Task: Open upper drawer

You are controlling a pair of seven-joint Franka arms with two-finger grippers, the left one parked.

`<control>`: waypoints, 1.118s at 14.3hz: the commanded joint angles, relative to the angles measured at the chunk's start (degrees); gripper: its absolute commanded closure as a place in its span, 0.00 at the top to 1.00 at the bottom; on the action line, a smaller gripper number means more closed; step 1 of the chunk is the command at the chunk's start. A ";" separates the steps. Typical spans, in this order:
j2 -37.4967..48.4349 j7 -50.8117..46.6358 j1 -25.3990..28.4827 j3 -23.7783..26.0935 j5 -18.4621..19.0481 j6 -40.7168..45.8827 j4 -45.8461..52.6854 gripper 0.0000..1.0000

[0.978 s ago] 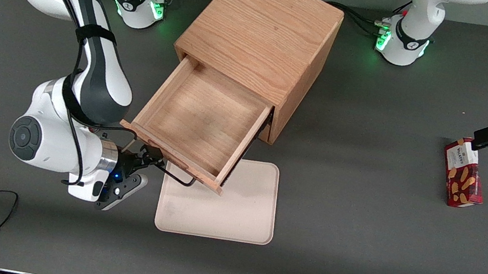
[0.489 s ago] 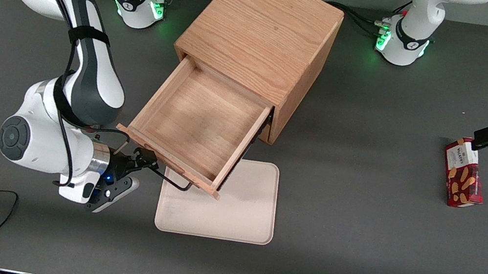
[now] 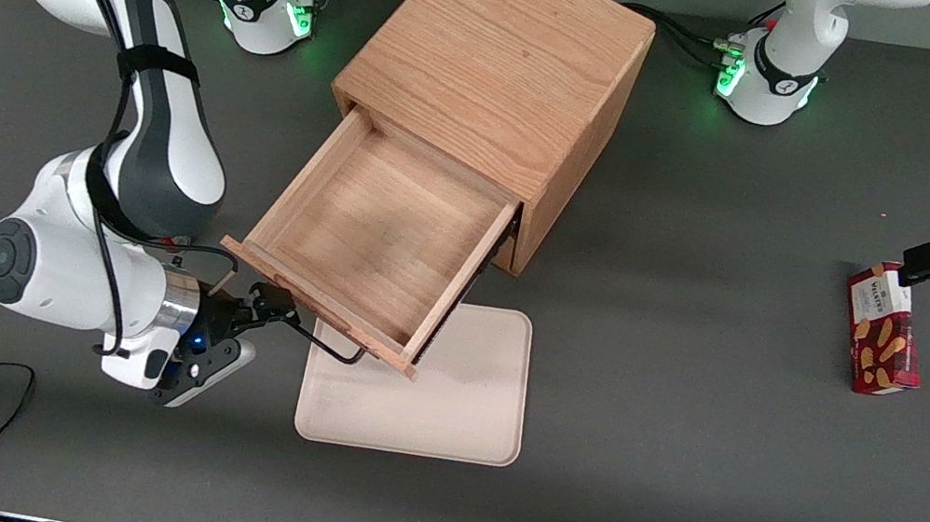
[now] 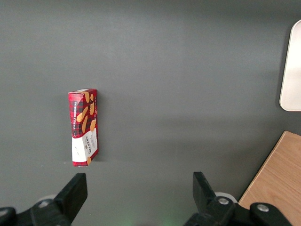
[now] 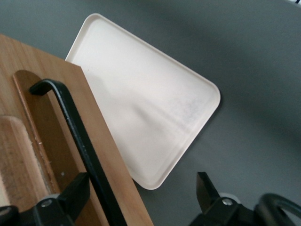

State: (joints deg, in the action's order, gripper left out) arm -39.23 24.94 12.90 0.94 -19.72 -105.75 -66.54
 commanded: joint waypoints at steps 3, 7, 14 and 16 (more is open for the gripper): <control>0.11 1.08 -2.00 -0.14 -1.38 2.37 3.35 1.00; 3.54 0.90 -3.76 -0.15 1.94 8.70 3.26 1.00; 12.76 1.34 -4.55 -2.86 13.29 20.04 -1.64 1.00; 17.59 1.34 -4.64 -5.85 13.48 20.67 -8.13 1.00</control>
State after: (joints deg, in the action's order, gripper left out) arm -28.28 24.95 8.72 -2.68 -7.28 -84.87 -65.71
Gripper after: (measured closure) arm 0.000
